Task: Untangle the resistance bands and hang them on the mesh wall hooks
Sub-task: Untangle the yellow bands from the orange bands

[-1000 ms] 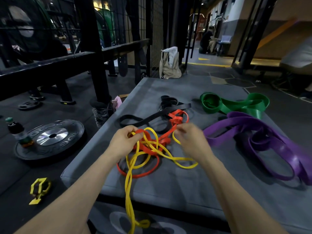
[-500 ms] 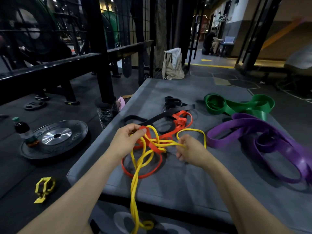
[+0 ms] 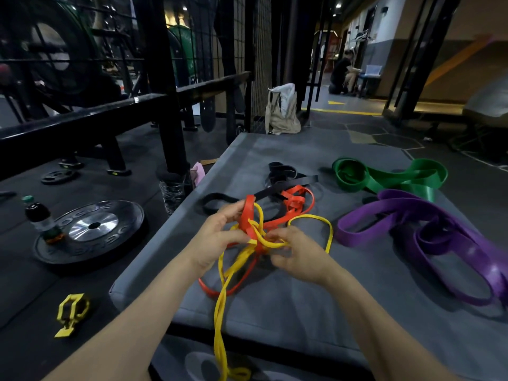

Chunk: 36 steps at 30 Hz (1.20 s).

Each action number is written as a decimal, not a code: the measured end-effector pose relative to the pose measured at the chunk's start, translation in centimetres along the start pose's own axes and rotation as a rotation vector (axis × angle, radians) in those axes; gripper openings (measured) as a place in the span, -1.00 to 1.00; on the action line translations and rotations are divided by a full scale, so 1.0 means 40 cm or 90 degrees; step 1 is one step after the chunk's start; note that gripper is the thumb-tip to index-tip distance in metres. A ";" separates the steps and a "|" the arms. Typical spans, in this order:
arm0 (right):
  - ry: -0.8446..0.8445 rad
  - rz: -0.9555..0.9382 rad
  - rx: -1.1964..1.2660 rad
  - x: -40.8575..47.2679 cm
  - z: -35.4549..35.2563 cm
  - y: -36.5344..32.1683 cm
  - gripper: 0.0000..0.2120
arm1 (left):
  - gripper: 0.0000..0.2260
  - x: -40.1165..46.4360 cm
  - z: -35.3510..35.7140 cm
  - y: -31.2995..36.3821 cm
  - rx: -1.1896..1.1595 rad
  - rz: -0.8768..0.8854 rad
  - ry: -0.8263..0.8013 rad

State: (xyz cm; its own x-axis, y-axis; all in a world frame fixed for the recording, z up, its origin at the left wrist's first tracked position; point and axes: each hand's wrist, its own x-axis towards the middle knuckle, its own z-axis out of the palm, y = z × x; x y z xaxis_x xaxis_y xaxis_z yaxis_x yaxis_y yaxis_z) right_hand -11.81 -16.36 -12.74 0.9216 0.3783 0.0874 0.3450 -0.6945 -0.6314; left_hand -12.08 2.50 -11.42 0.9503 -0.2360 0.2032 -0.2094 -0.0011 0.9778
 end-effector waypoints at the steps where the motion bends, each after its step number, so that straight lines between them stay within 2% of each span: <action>1: -0.005 0.006 -0.054 0.002 0.003 0.008 -0.56 | -0.39 -0.002 -0.001 0.001 -0.010 0.003 -0.010; 3: -0.013 0.034 -0.072 0.001 0.009 0.010 -0.41 | -0.32 -0.006 -0.003 0.002 -0.025 0.007 -0.029; 5: 0.017 0.054 -0.031 0.003 0.015 0.007 -0.38 | -0.30 -0.009 -0.001 0.000 0.007 0.000 -0.010; 7: 0.047 0.079 -0.023 0.006 0.009 0.003 -0.55 | -0.36 -0.005 -0.001 -0.009 0.164 0.010 0.046; 9: 0.065 0.083 -0.038 0.005 0.002 -0.009 -0.76 | -0.52 0.001 0.000 -0.019 0.279 0.030 0.079; 10: 0.078 0.080 -0.042 0.002 -0.003 -0.015 -0.80 | -0.60 0.004 0.001 -0.020 0.286 0.032 0.106; 12: 0.106 0.071 -0.036 -0.006 -0.013 -0.027 -0.76 | -0.73 0.008 -0.001 -0.018 0.261 0.029 0.164; 15: 0.144 0.038 -0.013 -0.009 -0.022 -0.029 -0.82 | -0.74 0.008 -0.008 -0.018 0.239 0.026 0.196; 17: 0.117 0.011 -0.001 -0.010 -0.026 -0.030 -0.87 | -0.72 0.004 -0.007 -0.015 0.232 0.041 0.172; 20: 0.008 0.014 -0.017 -0.002 -0.018 -0.022 -0.86 | -0.72 -0.002 -0.005 -0.010 0.236 0.073 0.101; 22: 0.001 0.042 -0.006 0.006 -0.016 -0.011 -0.88 | -0.65 -0.005 -0.009 -0.014 0.241 0.097 0.031; 24: 0.030 0.077 0.122 0.010 -0.016 -0.007 -0.80 | -0.56 -0.009 -0.016 -0.024 0.283 0.110 -0.022; 26: 0.090 0.100 0.294 0.010 -0.022 -0.008 -0.71 | -0.58 -0.014 -0.016 -0.032 0.333 0.118 -0.061; 29: 0.218 0.099 0.405 0.018 -0.035 -0.026 -0.81 | -0.67 -0.017 -0.012 -0.039 0.397 0.142 -0.092; 31: 0.238 0.070 0.361 0.026 -0.031 -0.046 -0.94 | -0.67 -0.019 -0.009 -0.042 0.420 0.148 -0.119; 32: 0.222 0.055 0.308 0.030 -0.024 -0.053 -0.92 | -0.66 -0.021 -0.006 -0.042 0.433 0.152 -0.137; 34: 0.158 0.033 0.153 0.038 -0.003 -0.046 -0.67 | -0.66 -0.025 0.001 -0.041 0.464 0.172 -0.174; 35: 0.132 0.018 0.093 0.040 0.002 -0.041 -0.65 | -0.65 -0.026 0.004 -0.041 0.484 0.186 -0.188; 36: 0.121 0.000 0.062 0.042 0.004 -0.036 -0.71 | -0.62 -0.028 0.005 -0.040 0.507 0.192 -0.197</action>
State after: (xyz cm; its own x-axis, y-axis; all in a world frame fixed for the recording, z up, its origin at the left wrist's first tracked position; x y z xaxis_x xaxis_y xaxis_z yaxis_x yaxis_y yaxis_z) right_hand -10.79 -14.61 -11.80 0.9417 0.2497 0.2254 0.3347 -0.6291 -0.7016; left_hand -12.86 2.56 -13.23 0.7489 -0.5861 0.3092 -0.6460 -0.5419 0.5377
